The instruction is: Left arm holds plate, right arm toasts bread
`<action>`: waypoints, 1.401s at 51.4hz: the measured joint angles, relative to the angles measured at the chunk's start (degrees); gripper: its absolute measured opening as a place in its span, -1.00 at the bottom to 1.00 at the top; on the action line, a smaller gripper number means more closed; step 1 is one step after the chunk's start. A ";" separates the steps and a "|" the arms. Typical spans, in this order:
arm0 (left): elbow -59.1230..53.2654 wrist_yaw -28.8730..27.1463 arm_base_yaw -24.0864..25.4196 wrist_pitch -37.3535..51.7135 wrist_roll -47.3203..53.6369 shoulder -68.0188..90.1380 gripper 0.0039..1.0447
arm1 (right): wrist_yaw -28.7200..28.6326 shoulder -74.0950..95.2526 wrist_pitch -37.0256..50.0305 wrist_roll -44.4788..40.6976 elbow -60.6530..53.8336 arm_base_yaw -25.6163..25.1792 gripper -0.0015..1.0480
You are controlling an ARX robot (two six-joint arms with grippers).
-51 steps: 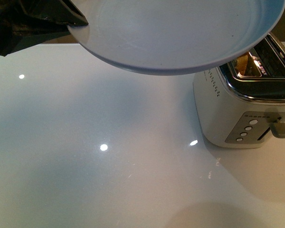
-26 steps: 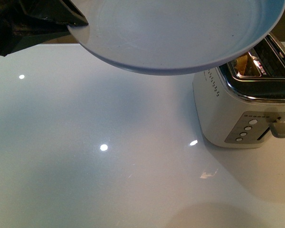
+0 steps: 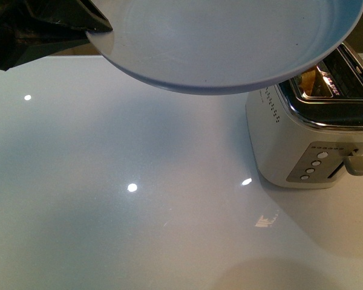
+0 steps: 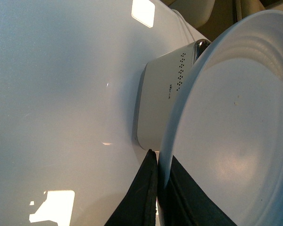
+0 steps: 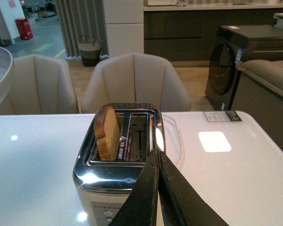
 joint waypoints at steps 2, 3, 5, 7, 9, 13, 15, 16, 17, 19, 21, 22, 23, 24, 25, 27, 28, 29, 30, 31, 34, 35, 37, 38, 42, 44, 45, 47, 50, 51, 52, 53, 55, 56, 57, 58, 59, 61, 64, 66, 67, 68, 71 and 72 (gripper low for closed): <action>0.00 0.00 -0.02 0.00 0.00 0.00 -0.95 | 0.00 -1.07 -0.96 0.00 0.00 0.00 -0.96; 0.00 0.00 -0.02 0.00 0.00 0.00 -0.95 | 0.00 -1.33 -1.20 0.00 0.00 0.00 -0.96; 0.00 0.00 -0.02 0.00 0.02 0.00 -0.95 | 0.00 -2.51 -2.38 0.00 -0.02 0.00 -0.96; 0.00 0.00 0.00 0.00 0.00 0.00 -0.95 | 0.00 -3.21 -3.06 0.00 -0.02 0.00 -0.96; 0.00 0.00 0.00 0.00 0.00 0.00 -0.95 | 0.00 -4.11 -3.96 0.00 -0.02 0.00 -0.96; 0.00 0.00 -0.02 0.00 0.00 0.00 -0.95 | 0.00 -5.77 -5.60 0.00 -0.02 0.00 -0.96; 0.00 0.00 -0.02 0.00 0.00 0.00 -0.95 | 0.00 -6.54 -6.36 0.00 -0.02 0.00 -0.96; 0.00 0.00 0.00 0.00 0.00 0.00 -0.95 | 0.00 -6.73 -6.54 0.00 -0.02 0.00 -0.96; 0.00 0.00 0.00 0.00 0.00 0.00 -0.95 | 0.00 -7.08 -6.91 0.00 0.00 0.00 -0.96; 0.00 0.00 -0.02 0.00 0.00 0.00 -0.95 | 0.00 -7.78 -7.61 0.00 -0.02 0.00 -0.96; 0.00 0.00 -0.02 0.00 0.00 0.00 -0.95 | 0.00 -8.66 -8.46 0.00 -0.02 0.00 -0.96; 0.00 0.00 -0.02 0.00 0.00 0.00 -0.95 | 0.00 -8.79 -8.61 0.00 -0.02 0.00 -0.96; 0.00 0.00 -0.02 0.00 0.00 0.00 -0.95 | 0.00 -9.11 -8.94 0.00 -0.02 0.00 -0.96; 0.00 0.00 -0.02 0.00 0.00 0.00 -0.95 | 0.00 -9.44 -9.25 0.00 -0.02 0.00 -0.96; 0.00 0.00 0.00 0.00 0.00 0.00 -0.95 | 0.00 -9.73 -9.55 0.00 -0.02 0.00 -0.96; 0.00 0.00 -0.02 0.00 0.00 0.00 -0.95 | 0.00 -10.32 -10.14 0.00 0.00 0.00 -0.96; 0.00 0.00 0.00 0.00 0.00 0.00 -0.95 | 0.00 -10.62 -10.43 0.00 -0.02 0.00 -0.96; 0.00 0.00 -0.02 0.00 0.00 0.00 -0.95 | 0.00 -10.86 -10.71 0.00 -0.02 0.00 -0.96; 0.00 0.00 0.00 0.00 0.00 0.00 -0.95 | 0.00 -11.13 -10.95 0.00 -0.02 0.00 -0.96; 0.00 0.00 -0.02 0.00 0.00 0.00 -0.95 | 0.00 -11.26 -11.08 0.00 -0.02 0.00 -0.96; 0.00 0.00 -0.02 0.00 0.00 0.00 -0.95 | 0.00 -11.89 -11.76 0.00 -0.02 0.00 -0.96; 0.00 0.00 -0.02 0.00 0.00 0.00 -0.95 | 0.02 -13.68 -13.81 0.02 0.00 0.00 -0.96; 0.00 0.00 -0.02 0.00 0.00 0.00 -0.95 | -0.04 -17.62 -19.39 0.02 0.00 0.00 -0.96; 0.00 0.00 -0.02 0.00 0.02 0.00 -0.95 | 0.11 -19.02 -20.70 0.04 0.00 0.00 -0.96; 0.00 -0.04 0.00 0.00 0.00 0.00 -0.95 | 0.00 -21.44 -21.64 0.11 0.00 0.00 -0.96; 0.00 0.02 -0.02 0.00 0.00 -0.04 -0.95 | 0.04 -21.51 -21.70 0.13 0.00 0.00 -0.96; 0.00 0.11 -0.02 0.00 0.00 -0.04 -0.95 | 0.07 -21.51 -21.73 0.13 0.00 0.00 -0.96; 0.00 0.17 -0.07 0.00 0.00 -0.04 -0.95 | 0.04 -21.53 -21.75 0.13 0.00 0.00 -0.96; 0.00 0.11 -0.07 0.00 0.02 -0.04 -0.95 | 0.04 -21.59 -21.81 0.13 0.00 0.00 -0.96; 0.00 0.09 -0.07 0.00 0.02 -0.04 -0.95 | 0.04 -21.62 -21.81 0.13 0.00 0.00 -0.96; 0.00 0.04 -0.07 0.00 0.00 -0.04 -0.95 | 0.04 -21.62 -21.84 0.13 0.00 0.00 -0.96; 0.00 0.02 -0.07 0.00 0.00 -0.04 -0.95 | 0.04 -21.62 -21.84 0.13 0.00 0.00 -0.96; 0.00 0.02 -0.07 0.00 0.00 -0.04 -0.95 | 0.04 -21.64 -21.84 0.13 0.00 0.00 -0.96; 0.00 0.02 -0.07 0.00 0.00 -0.04 -0.95 | 0.04 -21.64 -21.84 0.13 0.00 0.00 -0.96; 0.00 0.02 -0.07 0.00 0.00 -0.04 -0.95 | 0.04 -21.66 -21.84 0.11 0.00 0.00 -0.95; 0.00 0.07 -0.07 0.00 0.00 -0.04 -0.95 | 0.04 -21.66 -21.84 0.11 0.00 0.00 -0.93; 0.00 0.09 -0.07 0.00 0.00 -0.04 -0.95 | 0.04 -21.66 -21.84 0.13 0.00 0.00 -0.87; 0.00 0.09 -0.07 0.00 0.00 -0.04 -0.95 | 0.04 -21.66 -21.84 0.13 0.00 0.00 -0.77; 0.00 0.04 -0.07 0.00 0.00 -0.04 -0.95 | 0.04 -21.66 -21.84 0.13 0.00 0.00 -0.60; 0.00 0.02 -0.07 0.00 0.00 -0.04 -0.95 | 0.04 -21.66 -21.84 0.13 0.00 0.00 -0.50; 0.00 0.04 -0.07 0.00 0.00 -0.04 -0.95 | 0.04 -21.66 -21.84 0.13 0.00 0.00 -0.44; 0.00 0.04 -0.07 0.00 0.00 -0.04 -0.95 | 0.04 -21.68 -21.84 0.13 0.00 0.00 -0.37; 0.00 0.13 -0.07 0.00 0.00 -0.04 -0.95 | 0.04 -21.68 -21.84 0.13 0.00 0.00 -0.20; 0.00 0.15 -0.07 0.00 0.00 -0.04 -0.95 | 0.04 -21.68 -21.84 0.13 0.00 0.00 -0.17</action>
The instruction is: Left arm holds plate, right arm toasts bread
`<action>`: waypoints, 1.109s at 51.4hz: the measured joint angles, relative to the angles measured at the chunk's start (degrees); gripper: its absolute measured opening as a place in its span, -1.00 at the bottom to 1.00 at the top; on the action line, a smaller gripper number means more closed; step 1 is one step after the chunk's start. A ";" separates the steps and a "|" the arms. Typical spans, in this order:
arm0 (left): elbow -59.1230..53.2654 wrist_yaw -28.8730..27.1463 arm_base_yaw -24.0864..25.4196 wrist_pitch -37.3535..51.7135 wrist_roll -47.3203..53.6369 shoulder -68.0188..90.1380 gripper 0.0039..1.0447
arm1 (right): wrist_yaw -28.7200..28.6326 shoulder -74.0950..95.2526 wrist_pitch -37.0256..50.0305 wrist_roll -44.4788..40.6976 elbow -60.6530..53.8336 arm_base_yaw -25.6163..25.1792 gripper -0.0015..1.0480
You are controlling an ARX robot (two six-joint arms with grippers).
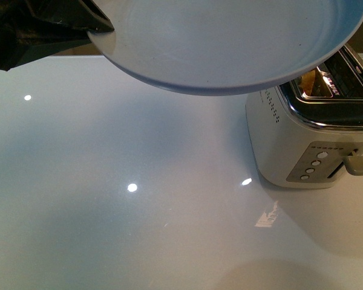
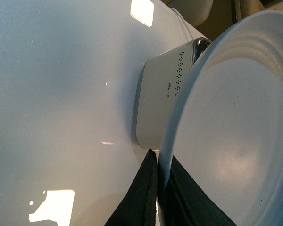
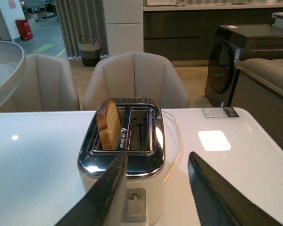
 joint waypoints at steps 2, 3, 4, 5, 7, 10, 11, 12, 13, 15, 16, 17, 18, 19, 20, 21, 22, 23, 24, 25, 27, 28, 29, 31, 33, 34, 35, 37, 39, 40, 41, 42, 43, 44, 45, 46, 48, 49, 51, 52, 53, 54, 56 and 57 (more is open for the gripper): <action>0.00 -0.02 0.00 0.00 0.00 0.00 -0.95 | 0.00 0.00 0.00 0.00 0.00 0.00 -0.07; 0.00 -0.02 0.00 0.00 0.00 0.00 -0.95 | 0.00 0.00 0.00 0.00 0.00 0.00 0.00; 0.00 -0.04 0.00 0.00 0.00 0.00 -0.95 | 0.00 0.00 0.00 0.00 0.00 0.00 0.06; 0.00 -0.04 0.00 0.00 0.00 0.00 -0.95 | 0.00 0.00 0.00 0.00 0.00 0.00 0.10; 0.00 -0.07 0.00 0.00 0.02 0.00 -0.95 | 0.00 0.00 0.00 0.00 0.00 0.00 0.23; 0.00 -0.04 0.00 0.00 0.00 0.00 -0.95 | 0.00 0.00 0.00 0.00 0.00 0.00 0.36; 0.00 -0.04 0.00 0.00 0.00 0.00 -0.95 | 0.00 0.00 0.00 0.00 0.00 0.00 0.43; 0.00 -0.02 0.00 0.00 0.00 0.00 -0.95 | 0.00 0.00 0.00 0.00 0.00 0.00 0.50; 0.00 -0.02 0.00 0.00 0.00 0.00 -0.95 | 0.00 0.00 0.00 0.00 0.00 0.00 0.53; 0.00 -0.02 0.00 0.00 0.00 0.00 -0.95 | 0.00 0.00 0.00 0.00 0.00 0.00 0.63; 0.00 -0.04 0.00 0.00 0.00 0.00 -0.95 | 0.00 0.00 0.00 0.00 0.00 0.00 0.69; 0.00 -0.04 0.00 0.00 0.00 0.00 -0.95 | 0.00 0.00 0.00 0.00 0.00 0.00 0.76; 0.00 -0.04 0.00 0.00 0.00 0.00 -0.95 | 0.00 0.00 0.00 0.00 0.00 0.00 0.78; 0.00 -0.04 0.00 0.00 0.02 0.00 -0.95 | 0.00 0.00 0.00 0.02 0.00 0.00 0.84; 0.00 -0.04 0.00 0.00 0.00 0.00 -0.95 | 0.00 0.00 0.00 0.07 0.00 0.00 0.86; 0.00 -0.04 0.00 0.00 0.00 0.00 -0.95 | 0.00 0.00 0.00 0.07 0.00 0.00 0.86; 0.00 -0.04 0.00 0.00 0.00 0.00 -0.95 | 0.00 0.00 0.00 0.07 0.00 0.00 0.84; 0.00 -0.02 0.00 0.00 0.00 0.00 -0.95 | 0.00 0.00 0.00 0.07 0.00 0.00 0.83; 0.00 -0.02 0.00 0.00 0.00 0.00 -0.95 | 0.00 0.00 0.00 0.07 0.00 0.00 0.82; 0.00 -0.02 0.00 0.00 0.00 0.00 -0.95 | 0.00 0.00 0.00 0.07 0.00 0.00 0.82; 0.00 -0.02 0.00 0.00 0.00 0.00 -0.95 | 0.00 0.00 0.00 0.07 0.00 0.00 0.83; 0.00 -0.04 0.00 0.00 0.00 0.00 -0.95 | 0.00 0.00 0.00 0.07 0.00 0.00 0.83; 0.00 -0.04 0.00 0.00 0.00 0.00 -0.95 | 0.00 0.00 0.00 0.07 0.00 0.00 0.83; 0.00 -0.07 0.00 0.00 0.00 0.00 -0.95 | 0.00 0.00 0.00 0.07 0.00 0.00 0.83; 0.00 -0.02 0.00 0.00 0.00 0.00 -0.95 | 0.00 0.00 0.00 0.07 0.00 0.00 0.83; 0.09 -0.85 -0.09 -0.26 -0.22 0.00 -0.95 | 0.00 0.00 0.00 0.07 0.00 0.00 0.83; 0.85 -3.52 -0.50 -2.51 -0.74 0.00 -0.95 | 0.00 0.00 0.00 0.07 0.00 0.00 0.83; 1.70 -7.56 -0.92 -5.20 -1.64 0.00 -0.95 | -0.02 0.00 0.00 0.07 0.00 0.00 0.83; 1.92 -8.22 -0.98 -5.70 -2.03 0.00 -0.95 | 0.02 0.00 0.00 0.07 0.00 0.00 0.83; 1.99 -8.24 -0.98 -5.73 -2.23 0.00 -0.95 | 0.04 -0.02 0.00 0.07 0.00 0.00 0.83; 2.12 -8.33 -0.98 -5.75 -2.49 0.00 -0.95 | 0.02 -0.04 0.00 0.07 0.00 0.00 0.83; 2.19 -8.31 -0.96 -5.73 -2.56 0.00 -0.95 | 0.02 -0.02 0.00 0.07 0.00 0.00 0.83; 2.36 -8.11 -0.96 -5.73 -2.62 -0.02 -0.95 | 0.02 -0.02 0.00 0.07 0.00 0.00 0.83; 2.47 -7.87 -0.90 -5.73 -2.69 -0.04 -0.95 | 0.02 -0.04 0.00 0.07 0.00 0.00 0.83; 2.60 -7.41 -0.68 -5.73 -2.69 -0.07 -0.95 | 0.02 -0.04 0.00 0.07 0.00 0.00 0.83; 2.67 -7.21 -0.57 -5.73 -2.69 -0.07 -0.95 | 0.02 -0.04 0.00 0.07 0.00 0.00 0.83; 2.89 -6.67 0.24 -5.68 -2.69 -0.07 -0.95 | 0.02 -0.04 0.00 0.07 0.00 0.00 0.83; 2.97 -6.32 0.68 -5.66 -2.67 -0.07 -0.95 | 0.02 -0.04 0.00 0.07 0.00 0.00 0.83; 3.21 -5.20 2.10 -5.62 -2.14 -0.07 -0.95 | 0.02 -0.04 0.00 0.07 0.00 0.00 0.83; 3.30 -4.76 2.78 -5.62 -1.88 -0.04 -0.95 | 0.04 -0.04 0.00 0.07 0.00 0.00 0.83; 3.34 -4.42 3.13 -5.60 -1.66 -0.04 -0.95 | 0.04 -0.04 0.00 0.07 0.00 0.00 0.83; 3.43 -3.54 4.33 -5.49 -0.85 0.04 -0.95 | 0.04 -0.04 0.00 0.07 0.00 0.00 0.83; 3.54 -2.25 6.23 -5.22 0.50 0.39 -0.95 | 0.02 -0.04 0.00 0.07 0.00 0.00 0.83; 3.54 -1.84 7.23 -4.98 1.27 0.66 -0.95 | 0.02 -0.04 0.00 0.07 0.00 0.00 0.83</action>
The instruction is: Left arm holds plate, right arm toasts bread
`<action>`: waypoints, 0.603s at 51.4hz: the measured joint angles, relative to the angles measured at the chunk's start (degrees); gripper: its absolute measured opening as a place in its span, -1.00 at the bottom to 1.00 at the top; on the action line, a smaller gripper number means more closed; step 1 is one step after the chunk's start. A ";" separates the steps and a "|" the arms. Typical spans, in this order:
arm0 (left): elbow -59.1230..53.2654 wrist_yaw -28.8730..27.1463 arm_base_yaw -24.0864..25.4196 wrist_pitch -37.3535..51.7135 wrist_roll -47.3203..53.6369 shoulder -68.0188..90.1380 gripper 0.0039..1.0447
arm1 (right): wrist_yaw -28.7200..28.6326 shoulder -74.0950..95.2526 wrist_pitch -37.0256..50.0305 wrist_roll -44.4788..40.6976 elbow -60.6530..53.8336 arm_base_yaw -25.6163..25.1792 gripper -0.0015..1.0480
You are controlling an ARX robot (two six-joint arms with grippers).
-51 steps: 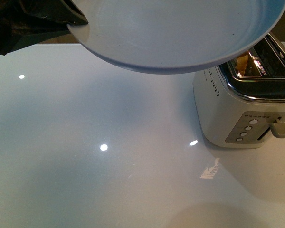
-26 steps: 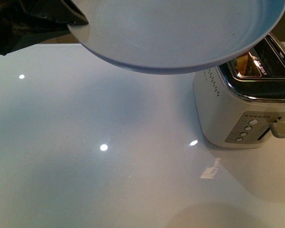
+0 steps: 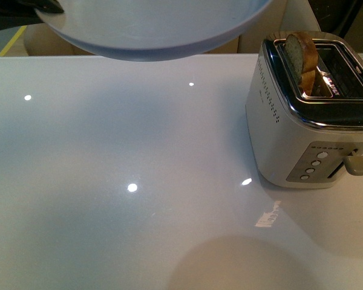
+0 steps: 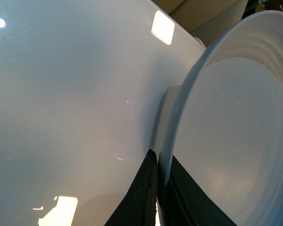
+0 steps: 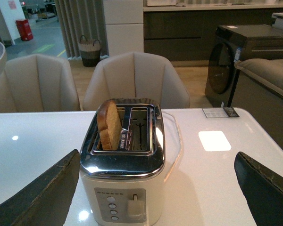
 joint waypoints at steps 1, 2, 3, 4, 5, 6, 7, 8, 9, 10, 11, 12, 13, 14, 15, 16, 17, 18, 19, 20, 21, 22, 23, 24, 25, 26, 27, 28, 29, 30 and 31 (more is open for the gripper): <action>0.00 0.26 0.52 0.17 0.22 0.20 -0.95 | 0.00 0.00 0.00 0.00 0.00 0.00 0.83; 0.00 0.63 1.66 0.59 0.90 0.61 -0.95 | 0.00 0.00 0.00 0.00 0.00 0.00 0.83; 0.00 1.18 2.91 1.18 1.42 1.18 -0.95 | 0.00 0.00 0.00 0.00 0.00 0.00 0.83; -0.02 1.64 3.50 1.46 1.79 1.46 -0.95 | 0.00 0.00 0.00 0.00 0.00 0.00 0.83; -0.02 2.34 4.81 2.19 2.19 2.16 -0.95 | 0.00 0.00 0.00 0.00 0.00 0.00 0.83; -0.02 2.62 5.49 2.58 2.54 2.54 -0.95 | 0.00 0.00 0.00 0.00 0.00 0.00 0.83; -0.09 3.06 6.78 3.41 2.84 3.37 -0.95 | 0.00 0.00 0.00 0.00 0.00 0.00 0.83; -0.13 3.45 8.04 4.24 3.41 4.22 -0.95 | 0.00 0.00 0.00 0.00 0.00 0.00 0.83; -0.15 3.54 8.68 4.63 3.63 4.70 -0.95 | 0.00 0.00 0.00 0.00 0.00 0.00 0.83; -0.24 3.65 9.84 5.42 3.96 5.62 -0.95 | 0.00 0.00 0.00 0.00 0.00 0.00 0.83; -0.39 3.74 10.99 6.36 4.42 6.60 -0.95 | 0.00 0.00 0.00 0.00 0.00 0.00 0.83; -0.55 3.78 12.09 7.23 4.87 7.67 -0.95 | 0.00 0.00 0.00 0.00 0.00 0.00 0.83; -0.77 3.74 13.57 8.57 5.55 9.31 -0.95 | 0.00 0.00 0.00 0.00 0.00 0.00 0.83; -0.92 3.72 14.56 9.46 5.86 10.45 -0.95 | 0.00 0.00 0.00 0.00 0.00 0.00 0.83; -1.07 3.67 15.39 10.40 6.14 11.63 -0.95 | 0.00 0.00 0.00 0.00 0.00 0.00 0.83; -1.22 3.67 16.59 11.72 6.73 13.46 -0.95 | 0.00 0.00 0.00 0.00 0.00 0.00 0.83; -1.27 3.65 17.33 12.52 6.97 14.71 -0.95 | 0.00 0.00 0.00 0.00 0.00 0.00 0.83; -1.29 3.52 18.32 13.46 7.30 16.63 -0.95 | 0.00 0.00 0.00 0.00 0.00 0.00 0.83; -1.29 3.32 18.88 14.05 7.54 17.88 -0.95 | 0.00 0.00 0.00 0.00 0.00 0.00 0.83; -1.31 3.23 19.15 14.36 7.72 18.49 -0.95 | 0.00 0.00 0.00 0.00 0.00 0.00 0.83; -1.33 3.13 19.65 15.02 7.93 19.71 -0.95 | 0.00 0.00 0.00 0.00 0.00 0.00 0.83; -1.38 3.13 19.89 15.39 8.04 20.35 -0.95 | 0.00 0.00 0.00 0.00 0.00 0.00 0.83; -1.44 3.13 20.33 16.17 8.22 21.53 -0.95 | 0.00 0.00 0.00 0.00 0.00 0.00 0.83; -1.49 3.13 20.79 16.94 8.24 22.77 -0.95 | 0.00 0.00 0.00 0.00 0.00 0.00 0.83; -1.49 3.10 20.98 17.25 8.24 23.32 -0.95 | 0.00 0.00 0.00 0.00 0.00 0.00 0.83; -1.49 2.86 21.38 17.84 8.28 24.52 -0.95 | 0.00 0.00 0.00 0.00 0.00 0.00 0.83; -1.49 2.71 21.55 18.16 8.37 25.09 -0.95 | 0.00 0.00 0.00 0.00 0.00 0.00 0.83; -1.53 2.60 21.92 18.88 8.44 26.29 -0.95 | 0.00 0.00 0.00 0.00 0.00 0.00 0.83; -1.55 2.47 22.29 19.67 8.55 27.45 -0.95 | 0.00 0.00 0.00 0.00 0.00 0.00 0.83; -1.55 2.36 22.71 20.35 8.52 28.65 -0.95 | 0.00 0.00 0.00 0.00 0.00 0.00 0.83; -1.55 2.10 23.26 21.11 8.52 30.40 -0.95 | 0.00 0.00 0.00 0.00 0.00 0.00 0.83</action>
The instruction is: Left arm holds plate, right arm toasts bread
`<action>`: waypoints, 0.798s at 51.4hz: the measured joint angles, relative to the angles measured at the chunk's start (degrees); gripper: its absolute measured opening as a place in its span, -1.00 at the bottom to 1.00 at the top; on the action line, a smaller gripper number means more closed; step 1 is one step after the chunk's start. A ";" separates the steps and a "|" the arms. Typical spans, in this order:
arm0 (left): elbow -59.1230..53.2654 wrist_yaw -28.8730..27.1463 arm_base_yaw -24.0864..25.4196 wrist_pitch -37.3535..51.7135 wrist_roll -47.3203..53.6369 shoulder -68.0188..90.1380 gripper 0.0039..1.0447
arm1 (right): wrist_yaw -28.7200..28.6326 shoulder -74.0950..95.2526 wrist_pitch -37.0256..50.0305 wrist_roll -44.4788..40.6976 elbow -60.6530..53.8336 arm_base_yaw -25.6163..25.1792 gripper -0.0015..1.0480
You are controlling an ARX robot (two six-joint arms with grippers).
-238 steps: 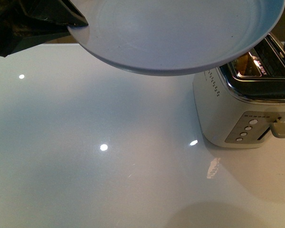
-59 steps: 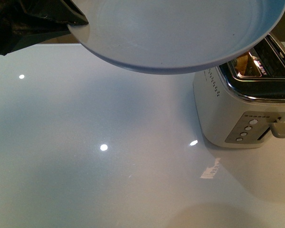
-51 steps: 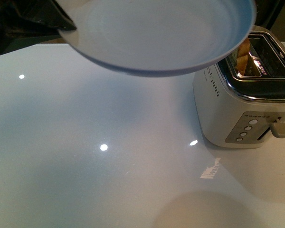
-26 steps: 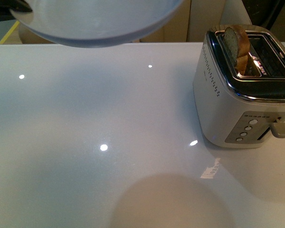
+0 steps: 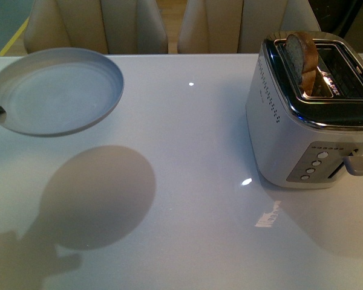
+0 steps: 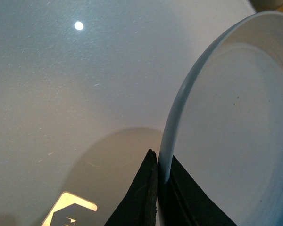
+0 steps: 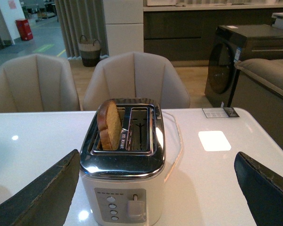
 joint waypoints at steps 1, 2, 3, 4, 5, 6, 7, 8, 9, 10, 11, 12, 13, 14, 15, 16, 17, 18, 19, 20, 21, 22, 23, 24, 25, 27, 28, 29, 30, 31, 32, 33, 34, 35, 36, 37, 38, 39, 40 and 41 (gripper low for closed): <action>0.00 -0.09 0.15 0.22 0.00 0.57 -0.95 | 0.00 0.00 0.00 0.00 0.00 0.00 0.83; -0.02 -0.63 0.66 0.92 0.00 2.25 -0.95 | 0.00 0.00 0.00 0.00 0.00 0.00 0.83; -0.02 -0.96 0.98 1.40 0.00 3.39 -0.95 | 0.00 0.00 0.00 0.00 0.00 0.00 0.83; -0.04 -1.07 1.18 1.66 -0.02 3.93 -0.95 | 0.00 0.00 0.00 0.00 0.00 0.00 0.83; -0.09 -1.31 1.55 2.19 -0.20 5.01 -0.95 | 0.00 0.00 0.00 0.00 0.00 0.00 0.83; -0.09 -1.55 1.92 2.60 -0.42 6.01 -0.95 | 0.00 0.00 0.00 0.00 0.00 0.00 0.83; -0.11 -1.84 2.21 2.93 -0.59 6.99 -0.95 | 0.00 0.00 0.00 0.00 0.00 0.00 0.83; -0.20 -1.97 2.47 3.39 -0.85 7.89 -0.95 | 0.00 0.00 0.00 0.00 0.00 0.00 0.83; -0.31 -1.97 2.95 4.22 -1.14 9.16 -0.95 | 0.00 0.00 0.00 0.00 0.00 0.00 0.83; -0.37 -2.01 3.21 4.70 -1.51 9.90 -0.95 | 0.00 0.00 0.00 0.00 0.00 0.00 0.83; -0.42 -2.19 3.43 5.11 -1.81 10.58 -0.95 | 0.00 0.00 0.00 0.00 0.00 0.00 0.83; -0.42 -2.40 3.58 5.51 -2.05 11.23 -0.95 | 0.00 0.00 0.00 0.00 0.00 0.00 0.83; -0.44 -2.43 3.69 6.25 -2.29 12.11 -0.95 | 0.00 0.00 0.00 0.00 0.00 0.00 0.83; -0.44 -2.40 3.78 6.64 -2.38 12.63 -0.95 | 0.00 0.00 0.00 0.00 0.00 0.00 0.83; -0.44 -2.38 3.80 7.28 -2.47 13.09 -0.95 | 0.00 0.00 0.00 0.00 0.00 0.00 0.83; -0.42 -2.43 3.82 7.72 -2.73 13.84 -0.95 | 0.00 0.00 0.00 0.00 0.00 0.00 0.83; -0.42 -2.43 3.82 7.93 -2.91 14.25 -0.95 | 0.00 0.00 0.00 0.00 0.00 0.00 0.83; -0.42 -2.45 3.91 8.31 -3.06 14.97 -0.95 | -0.02 0.00 0.00 0.00 0.00 0.00 0.83; -0.42 -2.45 3.98 8.55 -3.10 15.58 -0.95 | 0.00 0.00 0.00 0.00 0.00 0.00 0.83; -0.42 -2.43 3.98 8.81 -3.21 16.02 -0.95 | 0.00 0.00 0.00 0.00 0.00 0.00 0.83; -0.39 -2.38 4.00 9.16 -3.32 16.79 -0.95 | 0.00 0.00 0.00 0.00 0.00 0.00 0.83; -0.39 -2.34 4.00 9.42 -3.48 17.27 -0.95 | 0.02 0.00 0.00 0.00 0.00 0.00 0.83; -0.39 -2.29 4.00 9.84 -3.52 17.64 -0.95 | 0.00 0.00 0.00 0.00 0.00 0.00 0.83; -0.39 -2.14 4.02 10.23 -3.65 18.08 -0.95 | 0.02 0.00 0.00 0.00 0.00 0.00 0.83; -0.39 -2.14 4.02 10.45 -3.72 18.25 -0.95 | 0.00 0.00 0.00 0.00 0.00 0.00 0.83; -0.39 -1.99 4.07 11.08 -3.96 18.64 -0.95 | 0.00 0.00 0.00 0.00 0.00 0.00 0.83; -0.39 -1.92 4.09 11.45 -4.07 18.91 -0.95 | 0.00 0.00 0.00 0.00 0.00 0.00 0.83; -0.35 -1.92 4.13 11.82 -4.24 19.17 -0.95 | 0.00 0.00 0.00 0.00 0.00 0.00 0.83; -0.31 -1.88 4.15 12.00 -4.35 19.30 -0.95 | 0.00 0.00 0.00 0.00 0.00 0.00 0.83; -0.24 -1.86 4.22 12.33 -4.44 19.54 -0.95 | 0.00 0.00 0.00 0.00 0.00 0.00 0.83; -0.22 -1.86 4.24 12.50 -4.50 19.67 -0.95 | 0.00 0.00 0.00 0.00 0.00 0.00 0.83; -0.15 -1.88 4.31 12.81 -4.66 20.00 -0.95 | 0.00 0.00 0.00 0.00 0.00 0.00 0.83; -0.13 -1.88 4.35 12.98 -4.72 20.15 -0.95 | 0.00 0.00 0.00 0.00 0.00 0.00 0.83; -0.07 -1.88 4.42 13.33 -4.85 20.50 -0.95 | 0.00 0.00 0.00 0.00 0.00 0.00 0.83; -0.02 -1.92 4.52 13.81 -4.98 21.09 -0.95 | 0.00 0.00 0.00 0.00 0.00 0.00 0.83; 0.00 -1.95 4.57 14.12 -5.09 21.44 -0.95 | 0.00 0.00 0.00 0.00 0.00 0.00 0.83; 0.00 -1.97 4.59 14.40 -5.22 21.86 -0.95 | 0.02 0.00 0.00 0.00 0.00 0.00 0.83; 0.00 -1.99 4.63 14.75 -5.38 22.23 -0.95 | 0.00 0.00 0.00 0.00 0.00 0.00 0.83; 0.00 -1.97 4.63 15.06 -5.44 22.60 -0.95 | 0.02 0.00 0.00 0.00 0.00 0.00 0.83; 0.00 -1.95 4.63 15.21 -5.51 22.82 -0.95 | 0.00 0.00 0.00 0.00 0.00 0.00 0.83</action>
